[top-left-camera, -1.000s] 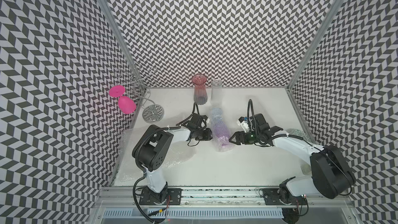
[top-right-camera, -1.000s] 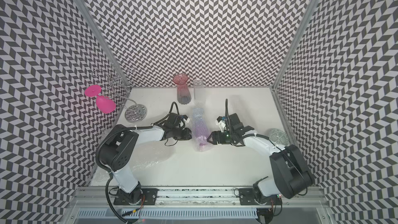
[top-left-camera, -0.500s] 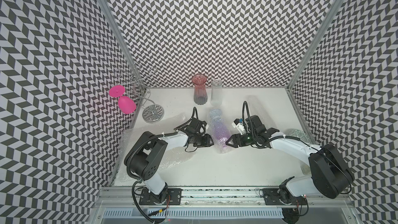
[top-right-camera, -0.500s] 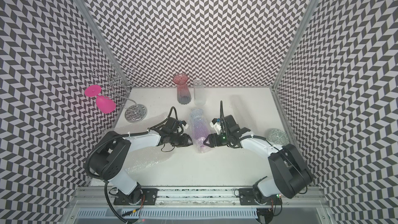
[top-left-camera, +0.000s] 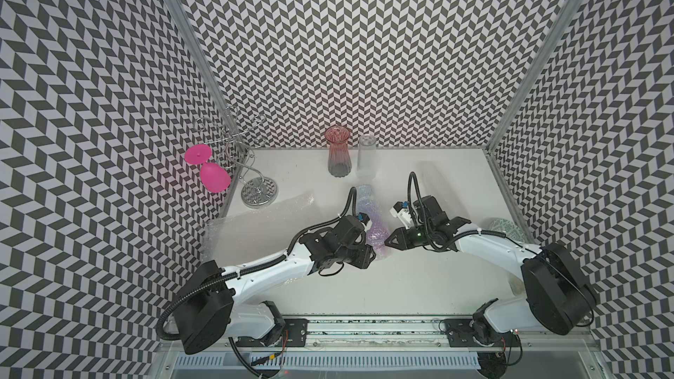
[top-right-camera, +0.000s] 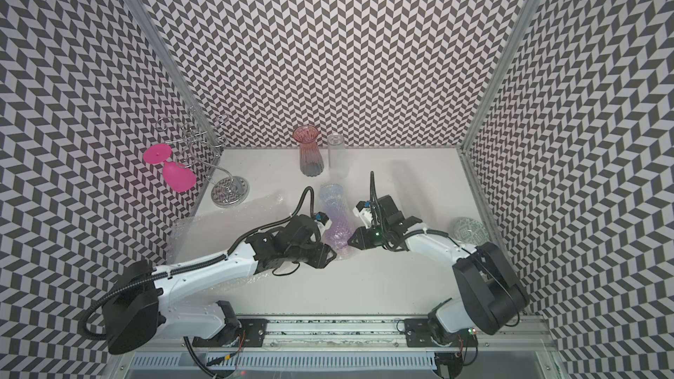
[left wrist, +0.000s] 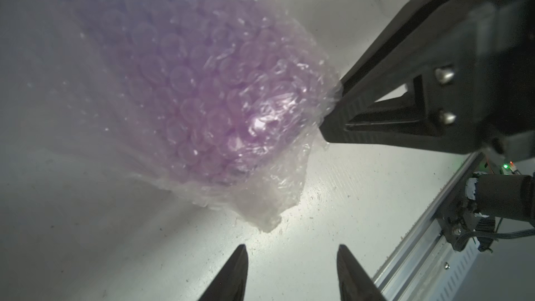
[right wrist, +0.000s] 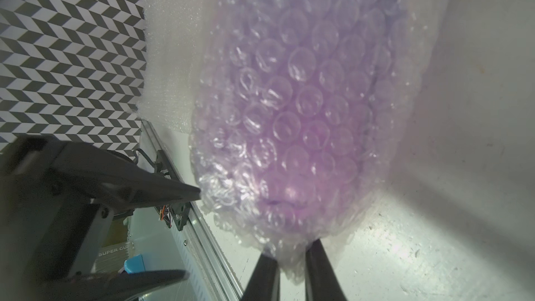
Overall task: Unwrap the vase from the bubble wrap
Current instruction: Unwrap the bubble wrap at the center of the board.
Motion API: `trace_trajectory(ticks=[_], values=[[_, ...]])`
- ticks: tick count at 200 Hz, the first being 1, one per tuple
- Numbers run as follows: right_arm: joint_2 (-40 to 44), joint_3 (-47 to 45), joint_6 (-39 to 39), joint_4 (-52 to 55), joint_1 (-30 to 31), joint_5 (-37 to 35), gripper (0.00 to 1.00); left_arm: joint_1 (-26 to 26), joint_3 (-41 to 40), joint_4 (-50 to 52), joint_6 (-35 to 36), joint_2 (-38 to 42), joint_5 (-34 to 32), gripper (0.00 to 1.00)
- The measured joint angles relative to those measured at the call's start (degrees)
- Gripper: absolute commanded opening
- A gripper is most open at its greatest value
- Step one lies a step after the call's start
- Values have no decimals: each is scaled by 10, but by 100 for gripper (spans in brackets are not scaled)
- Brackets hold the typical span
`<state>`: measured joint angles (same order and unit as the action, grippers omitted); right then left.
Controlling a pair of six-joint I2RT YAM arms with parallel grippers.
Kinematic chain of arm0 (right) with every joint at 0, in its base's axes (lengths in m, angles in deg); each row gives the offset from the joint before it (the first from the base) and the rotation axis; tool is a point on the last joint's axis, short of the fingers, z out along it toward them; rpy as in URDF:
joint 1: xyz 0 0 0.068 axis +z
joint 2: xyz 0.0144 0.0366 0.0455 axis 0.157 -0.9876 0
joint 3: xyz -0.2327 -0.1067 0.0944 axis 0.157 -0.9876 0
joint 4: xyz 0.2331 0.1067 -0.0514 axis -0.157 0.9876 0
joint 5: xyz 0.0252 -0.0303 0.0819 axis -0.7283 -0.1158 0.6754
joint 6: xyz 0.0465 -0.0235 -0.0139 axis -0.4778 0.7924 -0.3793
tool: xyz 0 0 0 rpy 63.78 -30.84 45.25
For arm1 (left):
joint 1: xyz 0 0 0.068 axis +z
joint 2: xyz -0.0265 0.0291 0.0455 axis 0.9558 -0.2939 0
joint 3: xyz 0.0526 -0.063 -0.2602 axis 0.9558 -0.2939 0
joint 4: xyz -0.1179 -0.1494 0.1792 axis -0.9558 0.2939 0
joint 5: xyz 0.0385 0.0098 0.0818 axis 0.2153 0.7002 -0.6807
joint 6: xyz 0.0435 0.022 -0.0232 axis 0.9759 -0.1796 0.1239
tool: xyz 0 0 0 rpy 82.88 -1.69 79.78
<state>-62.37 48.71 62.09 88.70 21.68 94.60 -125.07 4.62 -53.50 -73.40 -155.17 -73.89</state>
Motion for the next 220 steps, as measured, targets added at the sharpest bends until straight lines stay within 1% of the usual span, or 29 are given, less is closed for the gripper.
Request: trace_trajectory(ticks=[33,55,74,87,108,124,145,193,220], values=[[0,0,1,-5,0,0,0,-2,5,1,2,-23,-40,42],[0,0,2,-5,0,0,0,-2,20,6,5,-50,-69,35],[0,0,2,-5,0,0,0,-2,35,9,7,-69,-86,33],[0,0,2,-5,0,-2,0,-2,37,10,10,-73,-93,25],[0,0,2,-5,0,-2,0,-2,40,12,16,-80,-101,19],[0,0,3,-5,0,-4,0,-2,42,13,18,-86,-104,9],[1,0,4,-7,0,-6,0,-2,42,13,22,-87,-105,0],[2,3,7,-1,1,-14,0,-2,37,11,21,-68,-113,0],[6,18,23,34,8,-53,0,-2,23,8,18,-33,-139,0]])
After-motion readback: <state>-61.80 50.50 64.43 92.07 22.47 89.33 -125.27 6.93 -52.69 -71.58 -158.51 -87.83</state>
